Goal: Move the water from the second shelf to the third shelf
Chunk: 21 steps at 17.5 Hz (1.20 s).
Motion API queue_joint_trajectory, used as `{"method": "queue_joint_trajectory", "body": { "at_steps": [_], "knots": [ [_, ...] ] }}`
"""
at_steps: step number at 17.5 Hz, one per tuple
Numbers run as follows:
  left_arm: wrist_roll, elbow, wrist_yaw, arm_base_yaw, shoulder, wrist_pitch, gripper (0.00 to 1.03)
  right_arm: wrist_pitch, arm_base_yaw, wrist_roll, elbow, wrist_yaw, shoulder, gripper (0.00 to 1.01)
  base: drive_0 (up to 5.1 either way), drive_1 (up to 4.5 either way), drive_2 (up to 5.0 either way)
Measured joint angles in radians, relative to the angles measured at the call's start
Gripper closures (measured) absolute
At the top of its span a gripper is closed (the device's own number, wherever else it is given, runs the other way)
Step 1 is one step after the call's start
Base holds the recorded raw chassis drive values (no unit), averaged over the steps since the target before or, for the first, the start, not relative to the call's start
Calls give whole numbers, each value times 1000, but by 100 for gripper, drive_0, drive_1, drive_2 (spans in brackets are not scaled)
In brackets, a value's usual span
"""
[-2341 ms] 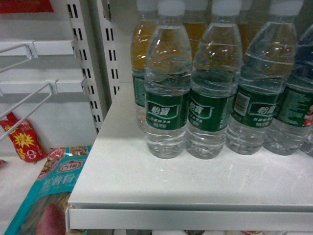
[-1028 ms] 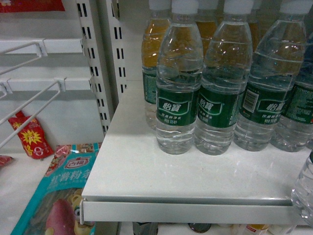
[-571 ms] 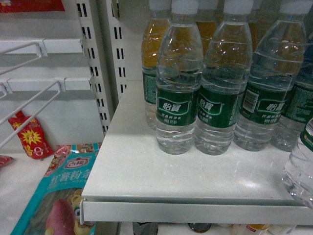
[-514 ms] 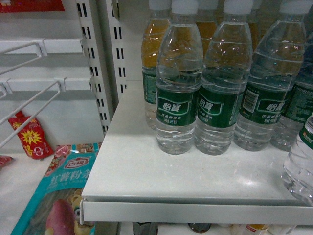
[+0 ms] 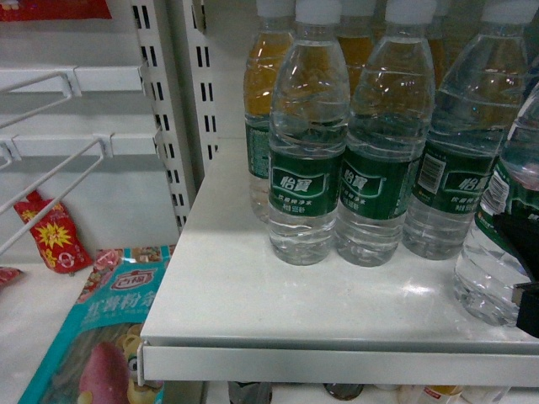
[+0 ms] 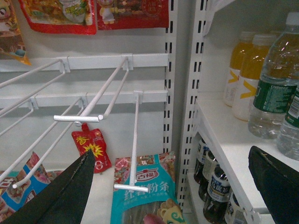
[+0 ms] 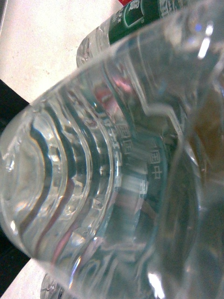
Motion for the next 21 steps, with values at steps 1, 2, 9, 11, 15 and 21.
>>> {"method": "queue_joint_trajectory", "body": {
  "at_steps": [1,2,9,11,15,21],
  "knots": [
    [0,0,0,0,0,0,5,12,10,0,11,13,20,64,0,0,0],
    [0,0,0,0,0,0,5,31,18,2,18,26,41,64,0,0,0],
    [0,0,0,0,0,0,5,34,49,72,82,91,139,64,0,0,0],
    [0,0,0,0,0,0,5,28,64,92,86,92,145,64,0,0,0],
    [0,0,0,0,0,0,5,18,68,101,93,93,149,64,0,0,0],
    [0,0,0,0,0,0,5,-3,67,100,108,100,154,64,0,0,0]
  ]
}}
